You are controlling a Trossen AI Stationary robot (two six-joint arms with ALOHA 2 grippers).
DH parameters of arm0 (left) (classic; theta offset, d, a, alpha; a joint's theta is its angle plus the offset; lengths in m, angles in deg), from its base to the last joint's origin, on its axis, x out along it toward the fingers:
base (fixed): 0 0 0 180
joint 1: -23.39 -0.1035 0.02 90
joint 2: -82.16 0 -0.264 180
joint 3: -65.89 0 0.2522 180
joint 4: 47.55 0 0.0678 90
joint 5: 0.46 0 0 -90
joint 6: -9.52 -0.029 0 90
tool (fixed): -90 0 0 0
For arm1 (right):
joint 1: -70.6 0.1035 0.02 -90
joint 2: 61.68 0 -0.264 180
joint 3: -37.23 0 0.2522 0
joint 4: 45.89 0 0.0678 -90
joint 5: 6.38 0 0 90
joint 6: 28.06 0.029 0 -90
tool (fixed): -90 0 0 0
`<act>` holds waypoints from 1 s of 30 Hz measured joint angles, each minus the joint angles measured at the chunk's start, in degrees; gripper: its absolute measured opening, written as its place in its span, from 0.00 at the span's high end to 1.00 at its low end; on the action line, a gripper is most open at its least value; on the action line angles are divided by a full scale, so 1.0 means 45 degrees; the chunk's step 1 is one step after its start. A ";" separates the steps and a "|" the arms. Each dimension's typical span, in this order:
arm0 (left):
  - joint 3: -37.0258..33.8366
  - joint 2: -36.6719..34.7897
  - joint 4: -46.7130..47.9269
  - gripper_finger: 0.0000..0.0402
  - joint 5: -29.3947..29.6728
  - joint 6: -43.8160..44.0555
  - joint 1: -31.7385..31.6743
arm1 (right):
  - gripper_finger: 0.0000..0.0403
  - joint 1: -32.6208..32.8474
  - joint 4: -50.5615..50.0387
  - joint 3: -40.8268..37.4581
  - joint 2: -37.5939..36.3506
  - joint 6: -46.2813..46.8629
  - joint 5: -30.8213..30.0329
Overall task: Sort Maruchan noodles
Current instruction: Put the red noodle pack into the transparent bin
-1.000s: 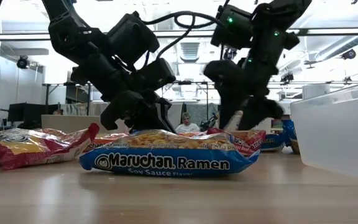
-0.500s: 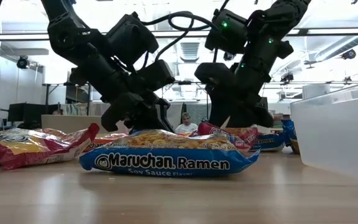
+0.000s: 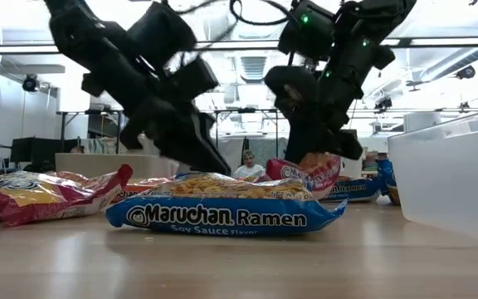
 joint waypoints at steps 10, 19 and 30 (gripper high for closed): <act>-0.1447 -0.4093 -0.0122 0.89 0.1317 -0.0980 -0.0125 | 0.98 0.0072 -0.0515 0.0538 -0.1533 -0.0284 -0.0157; -0.1467 -0.6939 -0.0139 0.89 0.1333 -0.1931 -0.0411 | 0.98 0.0320 -0.5425 0.4010 -0.1875 -0.0647 -0.1353; -0.1717 -0.7897 0.0335 0.89 0.1630 -0.1393 -0.0433 | 0.98 0.1045 -1.1105 0.7520 -0.1589 0.2153 0.0631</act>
